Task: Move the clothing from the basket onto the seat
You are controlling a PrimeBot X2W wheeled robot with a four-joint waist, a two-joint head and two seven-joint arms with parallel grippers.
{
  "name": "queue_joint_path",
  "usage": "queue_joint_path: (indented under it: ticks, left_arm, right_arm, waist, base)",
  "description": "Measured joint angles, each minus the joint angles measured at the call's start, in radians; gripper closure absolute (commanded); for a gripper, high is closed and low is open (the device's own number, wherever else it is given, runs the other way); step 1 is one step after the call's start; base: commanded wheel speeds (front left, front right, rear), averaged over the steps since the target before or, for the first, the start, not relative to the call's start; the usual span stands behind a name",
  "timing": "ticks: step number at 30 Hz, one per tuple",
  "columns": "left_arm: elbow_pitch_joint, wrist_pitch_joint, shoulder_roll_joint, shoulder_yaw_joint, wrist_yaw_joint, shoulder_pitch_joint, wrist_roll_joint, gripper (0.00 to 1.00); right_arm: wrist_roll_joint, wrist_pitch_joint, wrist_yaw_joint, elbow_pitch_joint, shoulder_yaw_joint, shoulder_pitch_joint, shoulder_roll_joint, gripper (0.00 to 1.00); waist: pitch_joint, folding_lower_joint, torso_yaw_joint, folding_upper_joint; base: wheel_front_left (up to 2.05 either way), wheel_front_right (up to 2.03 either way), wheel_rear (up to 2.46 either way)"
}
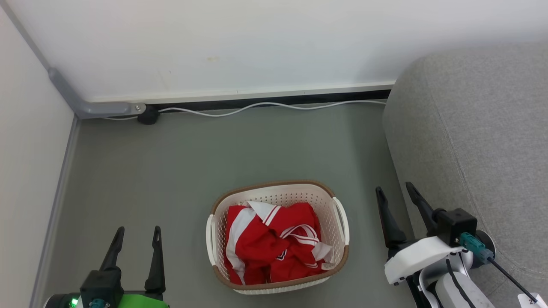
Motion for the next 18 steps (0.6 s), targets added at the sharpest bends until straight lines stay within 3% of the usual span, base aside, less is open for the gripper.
queue_joint_path:
  ticks: [18]
  left_arm:
    - [0.058, -0.002, -0.006, -0.057, -0.026, -0.16, 0.056, 0.0]
  right_arm:
    - [-0.008, 0.0, -0.002, -0.07, -0.082, -0.113, -0.01, 0.0]
  waist:
    - [0.217, 0.0, -0.009, 0.0]
  base:
    - [0.0, 0.0, 0.0]
